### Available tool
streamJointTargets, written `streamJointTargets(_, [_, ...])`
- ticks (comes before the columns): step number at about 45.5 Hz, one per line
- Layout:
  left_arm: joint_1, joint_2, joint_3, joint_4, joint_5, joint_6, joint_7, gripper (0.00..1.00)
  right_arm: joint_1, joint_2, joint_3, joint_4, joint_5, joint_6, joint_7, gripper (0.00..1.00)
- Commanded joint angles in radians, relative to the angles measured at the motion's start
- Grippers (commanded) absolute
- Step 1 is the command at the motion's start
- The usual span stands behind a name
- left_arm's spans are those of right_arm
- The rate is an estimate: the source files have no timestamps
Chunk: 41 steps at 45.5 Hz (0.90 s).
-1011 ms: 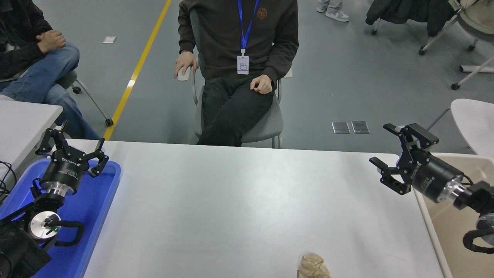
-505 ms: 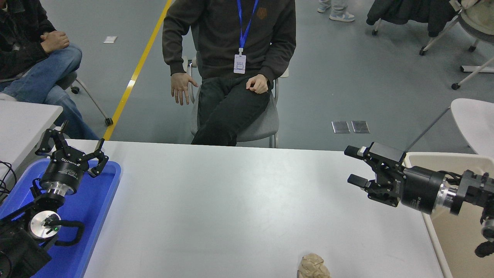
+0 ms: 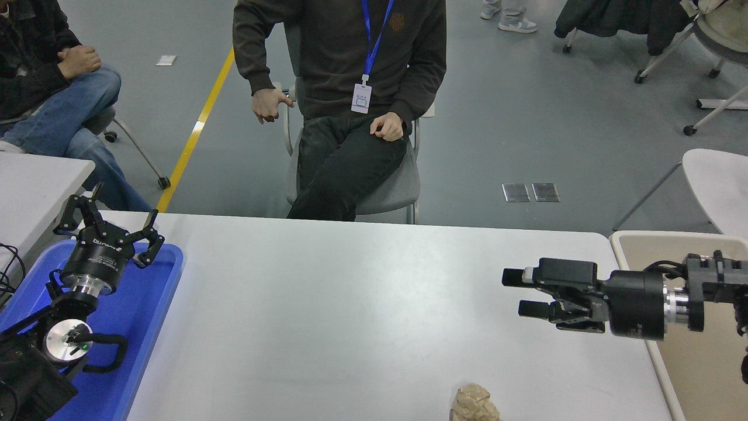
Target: Clean the table surface
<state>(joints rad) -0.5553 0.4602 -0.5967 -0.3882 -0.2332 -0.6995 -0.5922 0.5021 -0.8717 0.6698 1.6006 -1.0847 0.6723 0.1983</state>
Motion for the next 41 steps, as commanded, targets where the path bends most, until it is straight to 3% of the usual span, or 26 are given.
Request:
streamJointTargets(1, [0.000,0.000,0.000,0.000,0.000,0.000,0.000,1.00,0.082,0.100,-0.099,0.004,-0.243,0.041,-0.008,0.99])
streamJointTargets(6, [0.000,0.000,0.000,0.000,0.000,0.000,0.000,1.00,0.127,0.141,-0.157,0.007,-0.405,0.039,-0.008,0.99])
streamJointTargets(15, [0.000,0.000,0.000,0.000,0.000,0.000,0.000,1.00,0.158,0.163,-0.173,0.004,-0.495,0.036,-0.014,0.99])
streamJointTargets(29, [0.000,0.000,0.000,0.000,0.000,0.000,0.000,1.00,0.156,0.171,-0.255,0.005,-0.780,-0.009,-0.014,0.99])
streamJointTargets(41, [0.000,0.000,0.000,0.000,0.000,0.000,0.000,1.00,0.161,0.207,-0.375,0.009,-0.817,-0.036,-0.013,0.99])
